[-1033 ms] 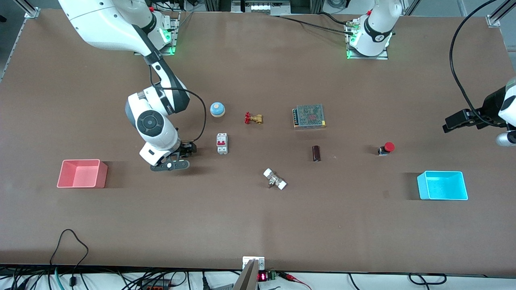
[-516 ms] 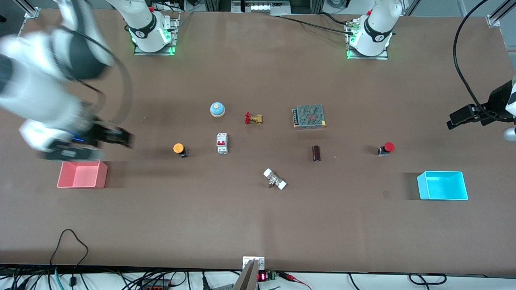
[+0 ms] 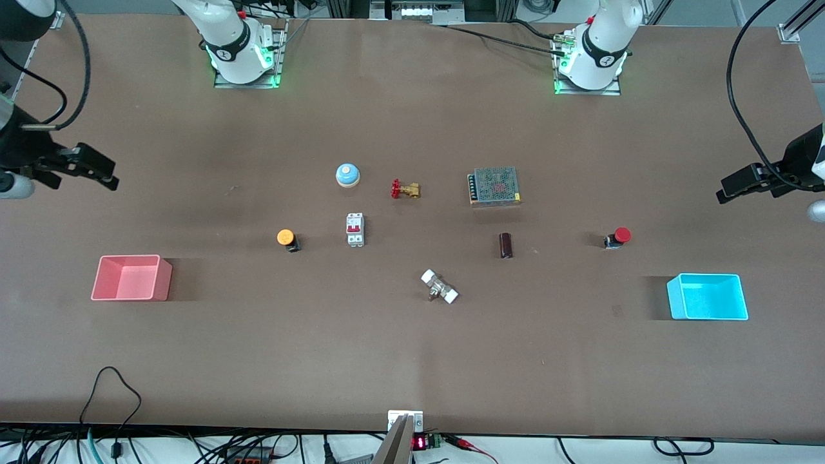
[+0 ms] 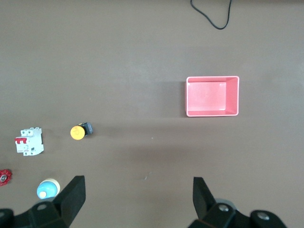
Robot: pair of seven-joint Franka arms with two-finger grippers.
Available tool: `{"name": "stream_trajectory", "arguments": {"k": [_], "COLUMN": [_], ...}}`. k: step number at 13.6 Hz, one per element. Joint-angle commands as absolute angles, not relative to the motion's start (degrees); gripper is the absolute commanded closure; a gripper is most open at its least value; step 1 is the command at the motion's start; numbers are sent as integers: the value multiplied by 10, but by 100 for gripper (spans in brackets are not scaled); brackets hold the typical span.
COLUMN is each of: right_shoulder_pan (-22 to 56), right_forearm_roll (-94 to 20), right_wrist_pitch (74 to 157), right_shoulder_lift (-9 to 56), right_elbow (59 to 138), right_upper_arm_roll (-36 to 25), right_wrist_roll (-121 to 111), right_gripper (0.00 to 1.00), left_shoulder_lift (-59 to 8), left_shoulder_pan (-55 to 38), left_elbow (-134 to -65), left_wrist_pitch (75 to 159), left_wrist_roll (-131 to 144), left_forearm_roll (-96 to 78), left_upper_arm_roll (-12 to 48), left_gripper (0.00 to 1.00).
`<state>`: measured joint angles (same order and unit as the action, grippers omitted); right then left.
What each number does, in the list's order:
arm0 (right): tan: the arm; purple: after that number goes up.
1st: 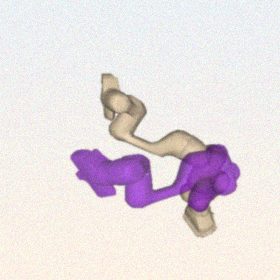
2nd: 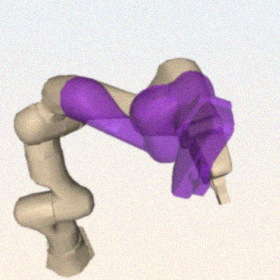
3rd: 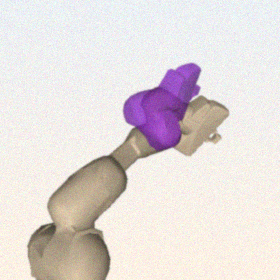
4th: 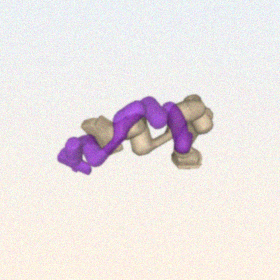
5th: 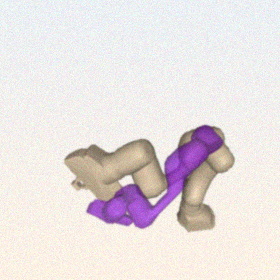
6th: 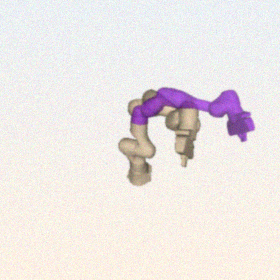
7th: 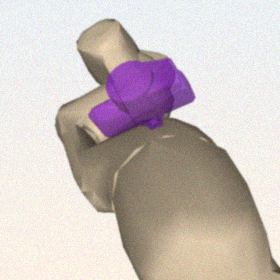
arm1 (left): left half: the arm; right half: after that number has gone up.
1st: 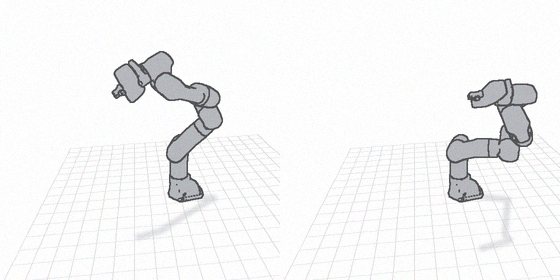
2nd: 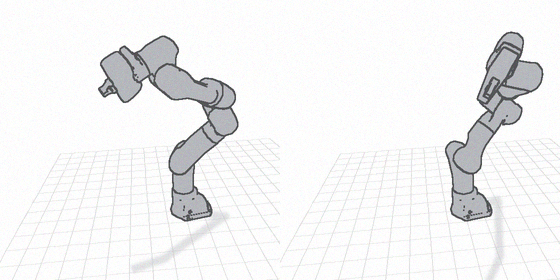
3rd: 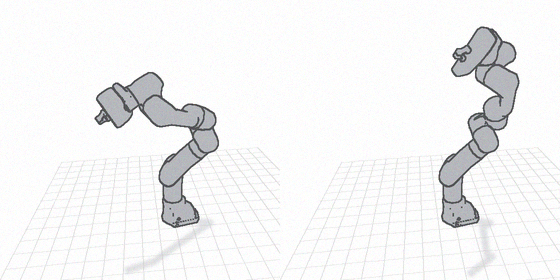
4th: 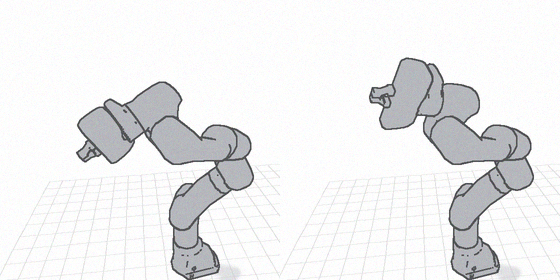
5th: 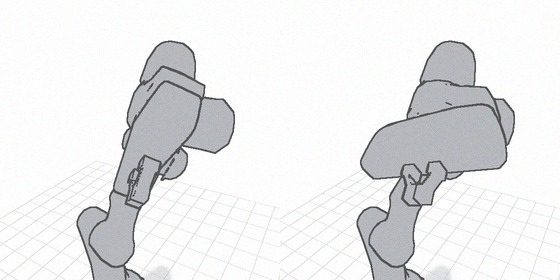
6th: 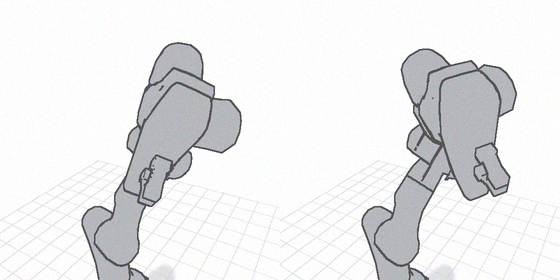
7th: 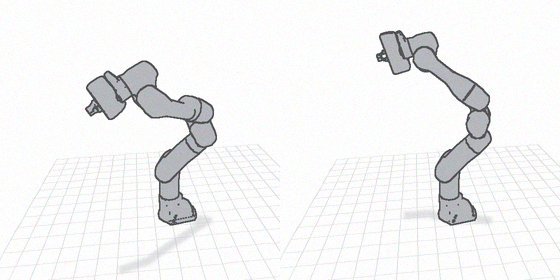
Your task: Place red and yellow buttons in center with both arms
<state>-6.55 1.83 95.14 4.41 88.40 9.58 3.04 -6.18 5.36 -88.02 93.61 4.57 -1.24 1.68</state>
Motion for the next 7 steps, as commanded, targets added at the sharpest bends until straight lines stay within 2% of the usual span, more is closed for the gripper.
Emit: {"name": "stream_trajectory", "arguments": {"k": [1,5,7], "right_shoulder_pan": [-62,-42,-12], "right_forearm_roll": [14,10,9], "right_wrist_pitch": [926,925,926], "right_shoulder_lift": [25,13,6], "right_elbow": [893,907,918], "right_upper_arm_roll": [98,82,40], "right_wrist_roll": [39,40,39], "right_gripper": [0,0,0], "left_shoulder_lift": [-47,-47,-47], "left_shoulder_pan": [61,60,60], "left_elbow": [-886,-886,-886], "left_wrist_pitch": [926,926,926], "left_wrist_roll": [33,33,33], "left_forearm_roll": [-9,-7,-6], "left_upper_arm_roll": [25,27,27], "left_gripper": [0,0,0]}}
